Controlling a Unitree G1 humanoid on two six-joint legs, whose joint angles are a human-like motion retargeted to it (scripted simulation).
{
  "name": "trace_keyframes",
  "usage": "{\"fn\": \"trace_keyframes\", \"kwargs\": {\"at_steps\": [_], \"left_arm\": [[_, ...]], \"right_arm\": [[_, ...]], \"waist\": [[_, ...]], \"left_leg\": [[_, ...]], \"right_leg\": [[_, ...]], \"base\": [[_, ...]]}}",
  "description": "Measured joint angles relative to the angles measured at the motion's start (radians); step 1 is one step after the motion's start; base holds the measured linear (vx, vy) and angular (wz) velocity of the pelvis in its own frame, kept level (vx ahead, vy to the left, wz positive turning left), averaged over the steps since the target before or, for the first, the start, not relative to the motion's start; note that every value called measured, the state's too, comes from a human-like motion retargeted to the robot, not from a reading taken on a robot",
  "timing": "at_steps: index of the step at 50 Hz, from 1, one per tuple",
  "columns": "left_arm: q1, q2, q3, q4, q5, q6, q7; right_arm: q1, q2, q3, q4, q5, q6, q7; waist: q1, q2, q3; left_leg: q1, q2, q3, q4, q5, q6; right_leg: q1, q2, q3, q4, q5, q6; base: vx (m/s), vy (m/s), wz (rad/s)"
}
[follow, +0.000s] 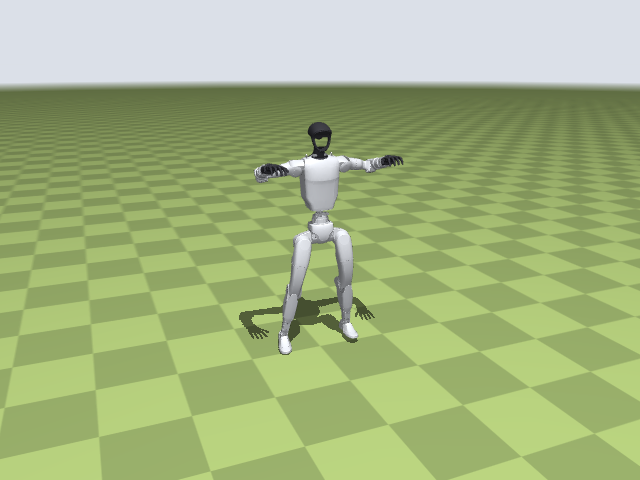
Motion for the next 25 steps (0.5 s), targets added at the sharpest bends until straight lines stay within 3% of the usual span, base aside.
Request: {"fn": "trace_keyframes", "kwargs": {"at_steps": [25], "left_arm": [[0.040,-0.017,0.047,-0.008,0.006,0.003,0.001]], "right_arm": [[0.002,0.002,-0.004,0.008,-0.005,0.000,-0.001]], "waist": [[-0.007,-0.003,0.006]], "left_leg": [[0.004,0.000,-0.002,0.002,-0.002,0.001]], "right_leg": [[0.008,0.000,-0.003,-0.001,-0.003,-0.002]], "base": [[0.00,0.00,0.00]]}}
